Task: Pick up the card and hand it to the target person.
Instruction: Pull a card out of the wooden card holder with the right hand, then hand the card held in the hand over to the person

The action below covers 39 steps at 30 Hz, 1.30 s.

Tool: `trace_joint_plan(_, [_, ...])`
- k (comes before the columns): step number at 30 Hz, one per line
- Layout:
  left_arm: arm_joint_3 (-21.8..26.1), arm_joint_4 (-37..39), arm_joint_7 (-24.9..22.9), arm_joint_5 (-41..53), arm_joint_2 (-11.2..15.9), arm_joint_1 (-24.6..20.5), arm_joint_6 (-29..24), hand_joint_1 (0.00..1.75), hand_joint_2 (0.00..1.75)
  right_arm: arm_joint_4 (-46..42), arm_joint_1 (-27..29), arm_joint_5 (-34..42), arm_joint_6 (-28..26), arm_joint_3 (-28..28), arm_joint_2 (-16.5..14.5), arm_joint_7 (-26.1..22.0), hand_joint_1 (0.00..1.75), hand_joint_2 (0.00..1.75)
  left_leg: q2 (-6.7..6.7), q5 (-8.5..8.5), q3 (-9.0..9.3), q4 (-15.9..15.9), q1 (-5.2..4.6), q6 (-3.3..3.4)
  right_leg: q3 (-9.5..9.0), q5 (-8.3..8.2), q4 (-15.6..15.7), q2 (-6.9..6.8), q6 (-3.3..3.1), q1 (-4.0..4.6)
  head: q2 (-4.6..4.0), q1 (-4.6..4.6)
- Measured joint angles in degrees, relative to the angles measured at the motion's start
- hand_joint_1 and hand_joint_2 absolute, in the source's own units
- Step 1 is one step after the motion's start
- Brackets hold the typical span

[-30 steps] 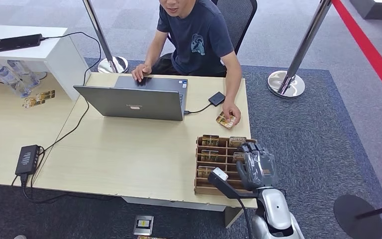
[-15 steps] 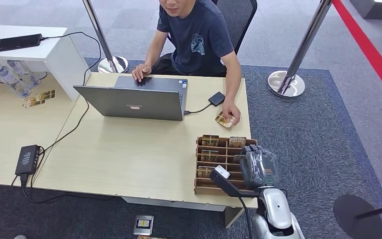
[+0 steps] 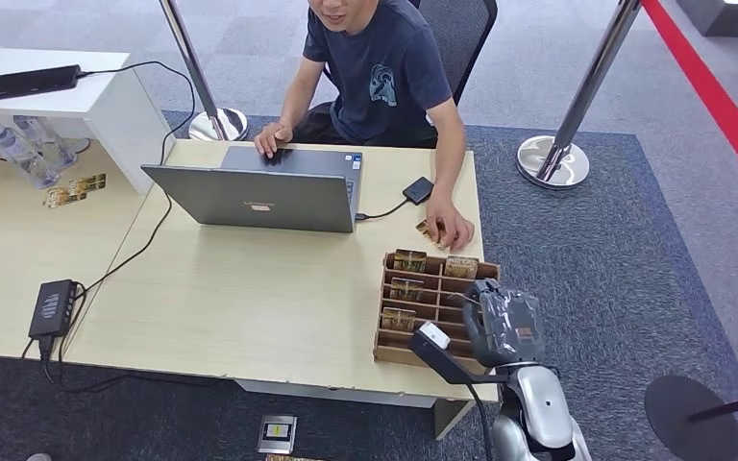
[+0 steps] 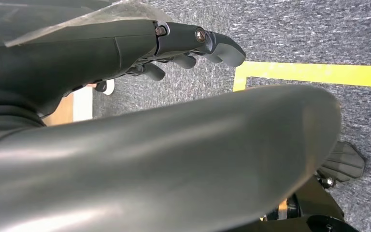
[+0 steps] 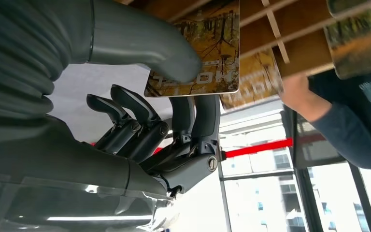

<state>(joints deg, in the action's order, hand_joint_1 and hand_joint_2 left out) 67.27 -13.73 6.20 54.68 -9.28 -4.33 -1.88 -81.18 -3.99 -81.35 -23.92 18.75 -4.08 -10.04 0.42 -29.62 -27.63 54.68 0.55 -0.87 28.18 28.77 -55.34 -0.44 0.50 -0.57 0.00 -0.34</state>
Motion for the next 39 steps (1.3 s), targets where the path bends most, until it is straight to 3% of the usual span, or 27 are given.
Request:
trace_joint_plan(9, [0.27, 0.0, 0.66, 0.52, 0.01, 0.01, 0.11, 0.0, 0.0, -13.88, 3.18, 4.75, -0.36, -0.42, 1.44, -3.95, 1.75, 1.75, 0.0, 0.0, -0.02, 0.0, 0.0, 0.0, 0.0, 0.0, 0.0, 0.0, 0.0, 0.0, 0.0, 0.01])
trace_joint_plan(16, [0.27, 0.01, 1.17, 0.95, -0.09, -0.27, 0.68, 0.0, 0.0, -14.83, -2.6, 6.56, -0.27, 0.14, 1.27, -4.95, 1.75, 1.75, 0.01, 0.09, -0.02, 0.0, 0.0, -0.01, -0.02, -0.09, -0.02, 0.0, 0.01, 0.0, 0.0, 0.02])
trace_joint_plan(20, [0.28, 0.15, 1.23, 1.04, -0.34, -0.63, 0.7, 0.0, 0.0, -8.68, -9.06, 7.24, 1.35, 1.44, -0.27, -4.78, 1.75, 1.75, 0.02, 0.14, -0.02, -0.01, 0.0, -0.05, 0.0, -0.14, -0.06, 0.0, -0.04, 0.0, 0.0, 0.01])
trace_joint_plan(30, [0.59, 0.48, 0.86, 1.28, -0.81, -0.89, 0.2, 0.0, 0.0, 18.67, -25.29, 9.19, -1.72, 3.19, -6.15, -3.44, 1.75, 1.75, 0.02, 0.23, -0.06, 0.0, 0.02, -0.06, 0.04, -0.17, -0.1, 0.0, -0.06, 0.01, 0.0, 0.01])
trace_joint_plan(36, [0.6, 0.5, 1.15, 1.78, -0.81, -0.9, 0.34, 0.0, 0.0, 30.71, -31.35, 8.84, -3.56, 3.14, -8.22, -1.85, 1.73, 1.75, 0.01, 0.23, -0.08, 0.0, 0.02, -0.06, 0.07, -0.17, -0.09, 0.0, -0.06, 0.01, 0.0, -0.01])
trace_joint_plan(39, [0.6, 0.5, 1.2, 2.34, -0.81, -0.9, 0.68, 0.0, 0.0, 34.21, -32.67, 8.4, -4.1, 3.1, -8.63, -0.91, 0.42, 1.75, 0.01, 0.23, -0.09, 0.0, 0.02, -0.06, 0.08, -0.17, -0.09, 0.0, -0.06, 0.01, 0.0, 0.0])
